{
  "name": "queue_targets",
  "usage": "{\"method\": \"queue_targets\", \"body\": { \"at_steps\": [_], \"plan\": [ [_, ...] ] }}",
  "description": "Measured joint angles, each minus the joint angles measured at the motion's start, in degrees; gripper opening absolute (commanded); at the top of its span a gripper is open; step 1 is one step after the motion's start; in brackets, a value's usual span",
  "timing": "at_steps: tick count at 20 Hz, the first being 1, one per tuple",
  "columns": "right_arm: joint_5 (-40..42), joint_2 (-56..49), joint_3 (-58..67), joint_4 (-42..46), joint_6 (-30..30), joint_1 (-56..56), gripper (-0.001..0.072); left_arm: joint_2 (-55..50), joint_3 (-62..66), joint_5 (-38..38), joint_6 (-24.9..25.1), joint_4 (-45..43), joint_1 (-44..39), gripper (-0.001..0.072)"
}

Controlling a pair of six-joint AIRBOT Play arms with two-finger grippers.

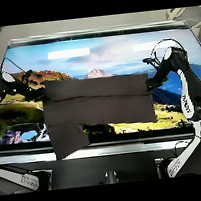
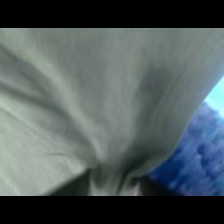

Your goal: Fold the shirts.

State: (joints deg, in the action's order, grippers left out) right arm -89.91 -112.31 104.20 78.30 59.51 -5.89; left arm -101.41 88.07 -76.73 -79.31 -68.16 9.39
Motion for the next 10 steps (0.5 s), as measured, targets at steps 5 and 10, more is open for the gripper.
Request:
{"method": "queue_targets", "body": {
  "at_steps": [5,10],
  "plan": [
    [-3.13,4.02,0.02,2.05,-1.73,-1.05,0.0489,1.62,4.09,-5.53,-0.22,0.02,2.91,0.0508],
    [-8.81,9.97,-5.29,2.75,-1.88,-5.51,0.0487,10.38,-7.48,-9.99,0.09,0.02,7.72,0.0507]
  ]
}}
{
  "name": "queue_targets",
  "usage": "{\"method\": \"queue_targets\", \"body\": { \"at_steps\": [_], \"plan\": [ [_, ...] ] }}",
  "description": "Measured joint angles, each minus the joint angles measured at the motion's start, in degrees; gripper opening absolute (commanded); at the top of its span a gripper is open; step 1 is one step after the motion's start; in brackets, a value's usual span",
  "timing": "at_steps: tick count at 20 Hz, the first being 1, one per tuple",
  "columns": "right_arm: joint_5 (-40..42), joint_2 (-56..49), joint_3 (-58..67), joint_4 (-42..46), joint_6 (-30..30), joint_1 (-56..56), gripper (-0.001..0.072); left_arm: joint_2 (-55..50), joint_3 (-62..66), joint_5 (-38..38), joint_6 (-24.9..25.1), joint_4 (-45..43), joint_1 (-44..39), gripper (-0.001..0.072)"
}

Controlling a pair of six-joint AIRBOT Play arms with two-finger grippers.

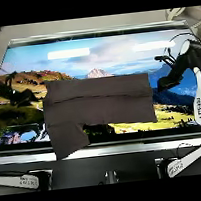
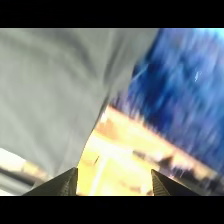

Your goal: Fold the shirts.

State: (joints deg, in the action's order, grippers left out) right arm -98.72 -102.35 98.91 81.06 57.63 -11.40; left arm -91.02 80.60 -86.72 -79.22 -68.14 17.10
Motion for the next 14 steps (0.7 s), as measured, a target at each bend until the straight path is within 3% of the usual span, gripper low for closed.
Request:
{"method": "queue_targets", "body": {
  "at_steps": [7,13,14],
  "plan": [
    [5.97,10.05,-18.56,-2.05,-1.16,-1.38,0.0486,18.27,-35.93,8.44,5.42,2.36,1.86,0.0507],
    [6.84,12.41,-24.44,-2.62,-2.38,-1.60,0.0488,21.68,-46.60,14.03,6.58,6.84,2.12,0.0506],
    [7.52,13.18,-26.05,-2.62,-2.43,-1.60,0.0489,21.77,-47.58,14.23,6.62,7.80,2.12,0.0467]
  ]
}}
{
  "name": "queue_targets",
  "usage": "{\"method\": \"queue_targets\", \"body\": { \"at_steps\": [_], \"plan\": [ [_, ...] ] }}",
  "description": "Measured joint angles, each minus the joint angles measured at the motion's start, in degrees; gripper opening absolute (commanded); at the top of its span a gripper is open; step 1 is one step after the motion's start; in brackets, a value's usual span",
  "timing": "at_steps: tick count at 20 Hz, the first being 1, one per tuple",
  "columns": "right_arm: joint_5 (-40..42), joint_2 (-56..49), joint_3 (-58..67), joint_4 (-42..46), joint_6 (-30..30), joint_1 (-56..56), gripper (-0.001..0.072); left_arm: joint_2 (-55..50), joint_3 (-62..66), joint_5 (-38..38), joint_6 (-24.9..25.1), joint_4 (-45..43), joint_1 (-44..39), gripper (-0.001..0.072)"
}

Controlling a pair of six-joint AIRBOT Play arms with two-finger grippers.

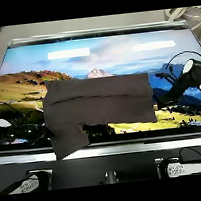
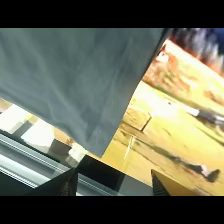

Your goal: Fold the shirts.

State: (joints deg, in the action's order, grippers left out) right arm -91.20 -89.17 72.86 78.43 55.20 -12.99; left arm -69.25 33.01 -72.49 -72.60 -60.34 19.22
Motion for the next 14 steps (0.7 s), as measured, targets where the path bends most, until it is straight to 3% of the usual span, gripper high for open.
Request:
{"method": "queue_targets", "body": {
  "at_steps": [3,5,6,8,14],
  "plan": [
    [2.89,3.13,-5.79,0.02,-0.20,0.00,0.0503,0.31,-1.95,1.64,0.11,0.59,0.00,0.0370],
    [4.83,5.07,-9.29,0.02,-0.24,0.00,0.0510,0.26,-2.64,3.26,0.11,1.07,0.00,0.0104],
    [5.66,5.75,-10.95,-0.04,-0.31,0.00,0.0512,0.20,-2.89,4.35,0.20,1.25,0.00,0.0040],
    [7.06,6.58,-13.81,-0.35,-0.42,0.00,0.0555,0.22,-3.06,5.07,0.26,1.88,-0.02,0.0041],
    [12.07,7.30,-19.10,-4.13,-0.37,0.00,0.0549,0.48,-3.28,6.25,0.74,2.43,-0.09,0.0041]
  ]
}}
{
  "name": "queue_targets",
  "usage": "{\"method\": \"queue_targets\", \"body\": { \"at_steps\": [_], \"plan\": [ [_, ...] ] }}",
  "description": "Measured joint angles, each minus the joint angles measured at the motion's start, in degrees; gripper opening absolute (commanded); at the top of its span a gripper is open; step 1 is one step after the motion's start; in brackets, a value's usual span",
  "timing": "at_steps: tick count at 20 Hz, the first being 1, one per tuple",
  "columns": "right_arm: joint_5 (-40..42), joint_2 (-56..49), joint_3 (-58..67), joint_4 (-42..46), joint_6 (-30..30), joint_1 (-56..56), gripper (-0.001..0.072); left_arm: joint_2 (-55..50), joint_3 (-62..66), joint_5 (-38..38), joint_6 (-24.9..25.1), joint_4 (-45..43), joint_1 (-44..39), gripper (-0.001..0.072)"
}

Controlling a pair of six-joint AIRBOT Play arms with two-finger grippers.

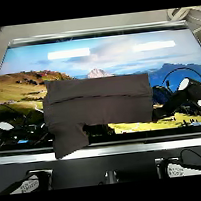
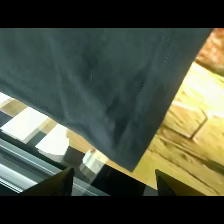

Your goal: Fold the shirts.

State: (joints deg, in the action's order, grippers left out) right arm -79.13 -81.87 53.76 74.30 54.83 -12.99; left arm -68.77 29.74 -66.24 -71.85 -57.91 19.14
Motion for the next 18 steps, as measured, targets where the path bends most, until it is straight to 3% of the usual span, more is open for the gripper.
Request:
{"method": "queue_targets", "body": {
  "at_steps": [5,8,9,10,18],
  "plan": [
    [2.78,-0.37,-2.08,-2.60,0.81,-0.02,0.0521,0.09,0.20,0.35,0.83,0.28,0.04,0.0042],
    [3.78,-1.66,-2.38,-5.60,1.18,-0.04,0.0288,0.09,0.20,0.68,1.44,1.11,0.11,0.0041],
    [4.48,-2.16,-2.51,-6.73,1.18,-0.04,0.0111,0.09,0.22,0.72,1.60,1.33,0.11,0.0041],
    [5.29,-2.43,-2.71,-7.02,1.14,0.02,0.0020,0.09,0.28,0.76,1.68,1.51,0.11,0.0041],
    [5.60,-1.62,5.99,-8.55,-0.72,0.02,0.0017,1.42,13.57,-1.49,2.38,2.38,0.07,0.0036]
  ]
}}
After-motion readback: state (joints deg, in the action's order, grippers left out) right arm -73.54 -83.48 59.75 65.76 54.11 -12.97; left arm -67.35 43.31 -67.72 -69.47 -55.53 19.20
